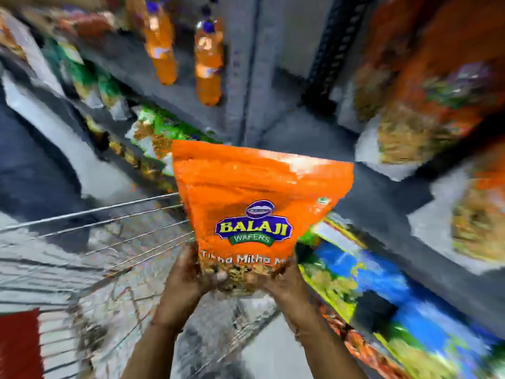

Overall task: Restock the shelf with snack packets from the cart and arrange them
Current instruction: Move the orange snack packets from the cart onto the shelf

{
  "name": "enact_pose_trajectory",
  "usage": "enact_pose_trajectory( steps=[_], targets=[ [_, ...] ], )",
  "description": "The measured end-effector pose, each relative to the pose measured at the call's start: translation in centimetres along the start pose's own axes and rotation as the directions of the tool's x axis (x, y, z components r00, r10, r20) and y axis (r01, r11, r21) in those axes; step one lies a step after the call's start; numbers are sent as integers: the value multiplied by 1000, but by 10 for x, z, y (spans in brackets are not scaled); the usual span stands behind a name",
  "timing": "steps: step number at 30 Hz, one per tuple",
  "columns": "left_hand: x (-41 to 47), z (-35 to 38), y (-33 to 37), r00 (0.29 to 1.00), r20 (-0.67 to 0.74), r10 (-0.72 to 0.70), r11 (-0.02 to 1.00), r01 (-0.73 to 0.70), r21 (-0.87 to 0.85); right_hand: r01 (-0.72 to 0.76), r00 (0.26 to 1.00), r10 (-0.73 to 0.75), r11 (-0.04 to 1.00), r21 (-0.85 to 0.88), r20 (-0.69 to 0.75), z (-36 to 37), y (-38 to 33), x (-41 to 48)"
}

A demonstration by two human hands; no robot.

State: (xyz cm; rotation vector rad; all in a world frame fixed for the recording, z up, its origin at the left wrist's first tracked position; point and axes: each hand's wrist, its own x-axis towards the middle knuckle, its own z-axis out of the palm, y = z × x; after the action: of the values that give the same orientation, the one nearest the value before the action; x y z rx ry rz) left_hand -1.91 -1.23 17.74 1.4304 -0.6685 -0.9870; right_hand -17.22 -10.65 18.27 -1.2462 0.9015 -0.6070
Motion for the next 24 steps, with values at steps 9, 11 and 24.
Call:
enact_pose_trajectory(
  steps=[9,11,24],
  targets=[
    [-40,221,50,863,440,248,907,-366,206,313,804,-314,945,-89,-505,-184,-62,-146],
    [-50,265,58,780,561,277,861,-461,217,339,730,-366,927,-159,-577,-219,-64,-167],
    [-20,462,46,712,685,156,837,-464,291,382,460,-484,865,-326,-745,-368,-63,-166]
  ],
)
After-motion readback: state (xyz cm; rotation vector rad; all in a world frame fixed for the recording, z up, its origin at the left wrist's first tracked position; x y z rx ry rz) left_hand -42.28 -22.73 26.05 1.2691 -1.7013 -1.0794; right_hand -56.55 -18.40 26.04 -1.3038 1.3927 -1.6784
